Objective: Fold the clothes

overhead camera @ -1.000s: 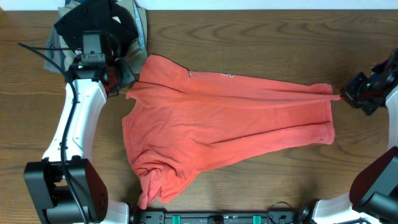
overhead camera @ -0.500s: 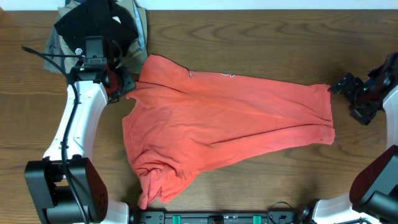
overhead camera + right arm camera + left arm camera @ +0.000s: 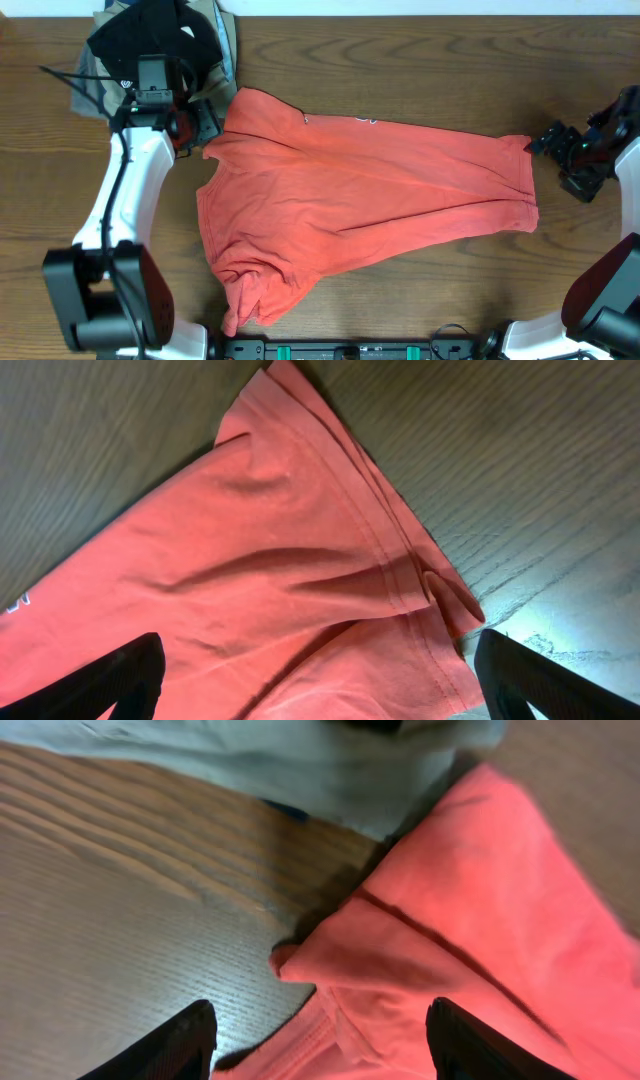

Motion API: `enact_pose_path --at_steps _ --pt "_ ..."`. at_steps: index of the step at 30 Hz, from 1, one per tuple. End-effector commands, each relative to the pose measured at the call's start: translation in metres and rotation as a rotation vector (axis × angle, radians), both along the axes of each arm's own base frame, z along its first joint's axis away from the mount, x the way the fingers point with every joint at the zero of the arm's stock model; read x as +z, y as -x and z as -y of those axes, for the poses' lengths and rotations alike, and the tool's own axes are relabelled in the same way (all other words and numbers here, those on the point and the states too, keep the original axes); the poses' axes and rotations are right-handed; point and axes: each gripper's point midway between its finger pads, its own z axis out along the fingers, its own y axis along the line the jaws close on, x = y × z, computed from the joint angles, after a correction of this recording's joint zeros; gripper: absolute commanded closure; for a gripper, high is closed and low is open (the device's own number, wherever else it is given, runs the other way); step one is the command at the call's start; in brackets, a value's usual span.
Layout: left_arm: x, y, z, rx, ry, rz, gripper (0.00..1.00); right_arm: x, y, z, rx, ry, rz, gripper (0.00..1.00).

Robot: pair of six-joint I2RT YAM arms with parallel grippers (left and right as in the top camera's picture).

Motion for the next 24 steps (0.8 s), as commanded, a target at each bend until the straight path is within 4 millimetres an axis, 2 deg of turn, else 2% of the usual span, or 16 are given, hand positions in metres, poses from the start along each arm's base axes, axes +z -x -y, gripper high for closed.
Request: enact_pose_path --at_steps 1,4,9,17,19,24 --pt "-0.027 0.001 0.003 -0.053 0.013 -0.065 0.31 -0.001 -0.001 -0.01 0.07 0.005 0.004 0.03" --pt "-0.037 -0.001 0.009 -0.076 0.045 -0.077 0.3 -0.001 -0.003 -0.013 0.078 0.006 0.007 0.03" --pt "-0.049 -0.002 0.009 -0.139 0.021 -0.096 0.26 -0.001 -0.005 -0.018 0.094 0.008 0.009 0.03" --pt "-0.081 0.002 -0.011 -0.111 0.027 -0.167 0.25 -0.001 -0.007 -0.025 0.124 0.023 0.005 0.03" --pt "-0.085 0.003 -0.012 -0.112 0.045 -0.175 0.25 -0.001 -0.007 -0.025 0.125 0.024 0.005 0.03" --pt "-0.084 0.001 0.002 -0.188 0.113 -0.155 0.26 -0.001 -0.007 -0.025 0.125 0.024 0.006 0.03"
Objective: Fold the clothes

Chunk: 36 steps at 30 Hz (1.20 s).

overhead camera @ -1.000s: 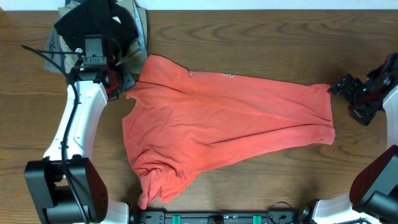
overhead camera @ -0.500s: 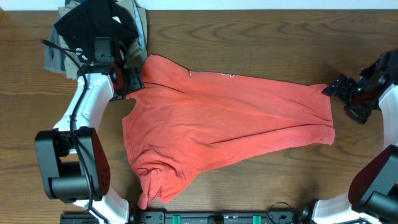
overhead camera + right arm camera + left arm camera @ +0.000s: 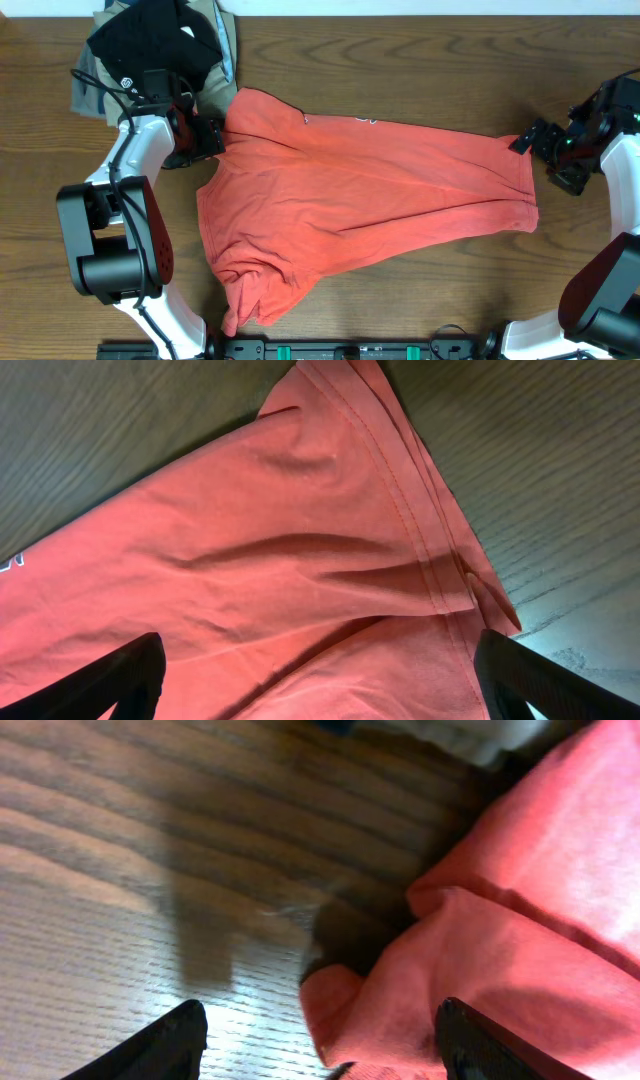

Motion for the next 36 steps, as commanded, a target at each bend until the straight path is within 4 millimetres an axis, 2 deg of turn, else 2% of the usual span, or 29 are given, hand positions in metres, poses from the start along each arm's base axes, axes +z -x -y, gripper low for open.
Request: enact_pose_path --at_steps 1,2,5,7,10,13,14,16,22,27,32,36 --pt "-0.001 0.0 0.013 -0.063 0.055 0.009 0.26 -0.001 0.0 -0.003 0.024 0.01 -0.002 0.03" --pt "-0.001 0.0 0.014 -0.065 0.06 0.009 0.27 -0.001 0.0 -0.003 0.023 0.01 -0.002 0.03" --pt "0.0 0.0 0.017 -0.069 0.077 0.011 0.39 -0.001 0.001 -0.003 0.023 0.012 -0.004 0.03" --pt "0.001 0.001 0.021 -0.076 0.101 0.011 0.42 -0.002 0.001 -0.003 0.023 0.012 -0.004 0.03" --pt "0.001 0.002 0.024 -0.08 0.118 0.006 0.53 -0.002 0.001 -0.003 0.023 0.011 -0.006 0.03" --pt "0.0 0.005 0.024 -0.08 0.12 -0.006 0.73 -0.005 0.003 -0.003 0.023 0.011 -0.01 0.03" --pt "0.0 0.007 0.024 -0.079 0.121 -0.014 0.88 -0.007 0.003 -0.003 0.023 0.012 -0.01 0.03" --pt "0.0 0.009 0.025 -0.078 0.122 -0.022 0.94 -0.011 0.005 -0.002 0.021 0.016 -0.015 0.03" --pt "0.011 0.014 0.025 -0.075 0.124 -0.025 0.94 -0.026 0.011 -0.003 0.019 0.022 -0.03 0.02" --pt "0.05 0.015 0.025 -0.067 0.116 0.052 0.94 -0.028 0.011 -0.003 0.018 0.022 -0.029 0.03" --pt "0.085 0.028 0.027 -0.045 0.118 0.089 0.94 -0.027 0.01 -0.003 0.019 0.022 -0.026 0.03" --pt "0.086 0.042 0.028 -0.039 0.125 0.045 0.94 -0.027 0.01 -0.003 0.018 0.022 -0.025 0.02"
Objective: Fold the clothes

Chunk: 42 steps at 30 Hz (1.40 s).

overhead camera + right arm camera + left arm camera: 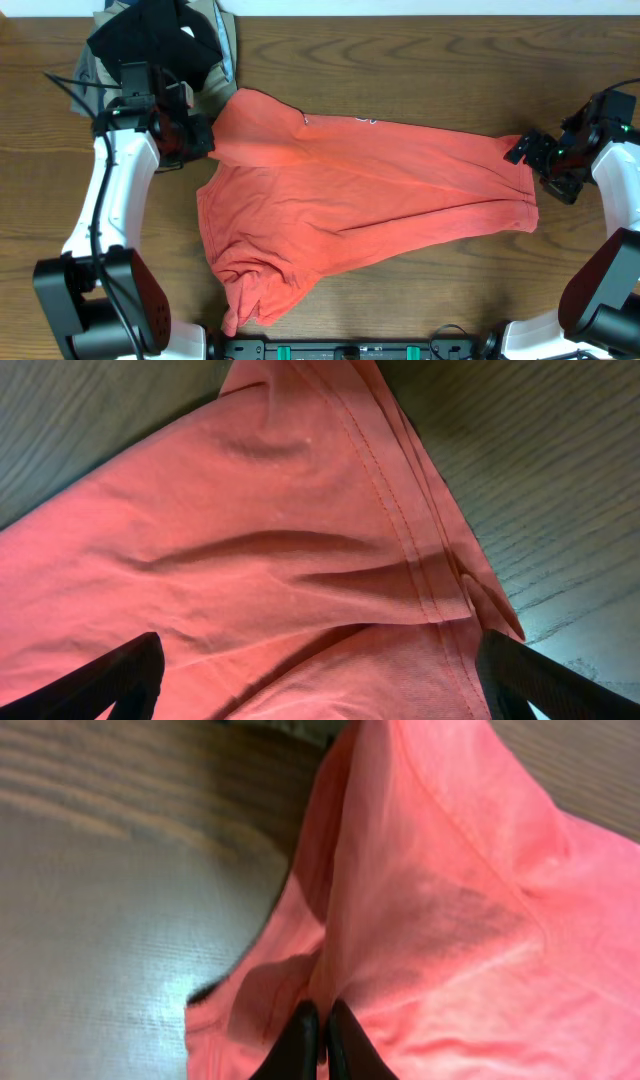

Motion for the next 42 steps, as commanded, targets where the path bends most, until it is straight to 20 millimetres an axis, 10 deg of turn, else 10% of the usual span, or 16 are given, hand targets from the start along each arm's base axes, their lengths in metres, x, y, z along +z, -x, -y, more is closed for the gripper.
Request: enact_pose_path --at_steps 1,16,26,34,42 --pt "-0.008 0.009 0.002 0.01 0.015 -0.053 0.94 -0.002 0.002 -0.002 0.018 0.011 -0.008 0.03" --pt "-0.028 0.043 0.055 -0.117 0.034 -0.226 0.93 -0.002 0.005 -0.009 0.025 -0.02 -0.02 0.03" --pt "-0.036 0.064 0.028 -0.015 -0.12 -0.334 0.92 -0.002 0.007 -0.009 0.025 -0.023 -0.029 0.04" --pt "-0.036 0.071 0.026 -0.016 -0.131 -0.365 0.63 -0.003 0.01 -0.01 0.025 -0.028 -0.04 0.07" --pt "-0.031 0.082 0.022 -0.013 -0.149 -0.394 0.8 -0.002 0.018 -0.013 0.024 -0.039 -0.067 0.3"
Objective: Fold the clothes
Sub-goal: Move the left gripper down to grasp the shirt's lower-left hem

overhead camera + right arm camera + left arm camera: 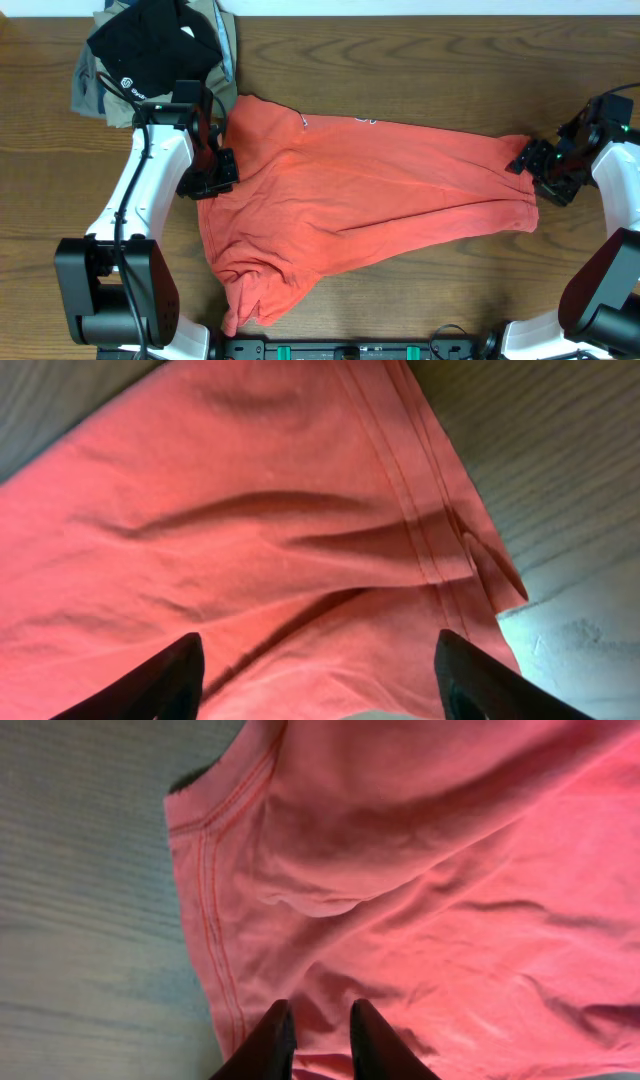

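Observation:
A red shirt [370, 190] lies spread across the wooden table, with its lower left part bunched [255, 290]. My left gripper [208, 182] is down on the shirt's left edge. In the left wrist view the gripper [320, 1040] is nearly closed, its jaws a narrow gap apart with a fold of red cloth between them, beside a stitched hem [205, 920]. My right gripper [535, 165] hangs wide open over the shirt's right hem [420, 530]. Red cloth lies below its fingers [150, 680], untouched.
A pile of other clothes sits at the table's far left corner: a black garment [150, 40] on top of grey and olive ones [95, 85]. Bare wood [420, 60] runs behind the shirt and to its left [60, 190].
My left gripper has moved from the upper left sleeve toward the near side along the shirt's left edge. The sleeve no longer sticks out. The jaws stand a little wider. The right gripper has barely moved.
Both grippers began open, the left beside the sleeve tip near the clothes pile, the right off the right hem. The left closed in on the sleeve and then held it raised. The right moved over the hem, still open. The sleeve now lies on the shirt.

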Motion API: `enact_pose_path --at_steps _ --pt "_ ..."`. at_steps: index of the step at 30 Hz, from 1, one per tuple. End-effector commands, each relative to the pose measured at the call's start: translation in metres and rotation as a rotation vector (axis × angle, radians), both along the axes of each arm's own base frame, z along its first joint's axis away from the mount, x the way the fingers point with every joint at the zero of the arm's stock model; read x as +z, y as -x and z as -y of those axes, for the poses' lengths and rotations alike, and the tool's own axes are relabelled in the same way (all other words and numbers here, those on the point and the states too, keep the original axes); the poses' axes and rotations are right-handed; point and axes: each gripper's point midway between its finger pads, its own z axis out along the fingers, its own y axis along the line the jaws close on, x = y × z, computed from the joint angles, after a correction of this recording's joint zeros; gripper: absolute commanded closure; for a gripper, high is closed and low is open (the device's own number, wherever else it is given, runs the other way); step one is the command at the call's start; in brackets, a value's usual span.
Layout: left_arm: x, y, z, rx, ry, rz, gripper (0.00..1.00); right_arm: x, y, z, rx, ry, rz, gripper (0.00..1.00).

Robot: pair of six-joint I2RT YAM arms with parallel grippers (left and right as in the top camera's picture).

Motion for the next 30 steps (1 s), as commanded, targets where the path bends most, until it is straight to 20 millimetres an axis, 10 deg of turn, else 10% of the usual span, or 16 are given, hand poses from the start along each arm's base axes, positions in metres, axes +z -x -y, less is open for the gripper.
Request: enact_pose_path --at_steps 1,3,7,18,30 --pt "0.003 0.003 -0.006 0.007 -0.023 0.001 0.8 0.003 0.003 -0.006 0.019 -0.008 0.0 0.3" --pt "0.008 0.003 -0.006 0.007 -0.022 0.017 0.73 0.007 0.006 -0.007 0.019 -0.009 -0.001 0.3" --pt "0.018 0.008 -0.006 0.008 -0.021 0.035 0.21 0.022 0.013 -0.01 0.019 -0.003 0.015 0.3" --pt "0.036 0.046 0.0 0.041 0.003 -0.061 0.21 0.067 0.048 -0.025 0.032 0.01 0.043 0.27" --pt "0.085 0.083 0.003 0.059 0.01 0.067 0.21 0.039 0.088 -0.051 0.105 -0.031 -0.077 0.29"
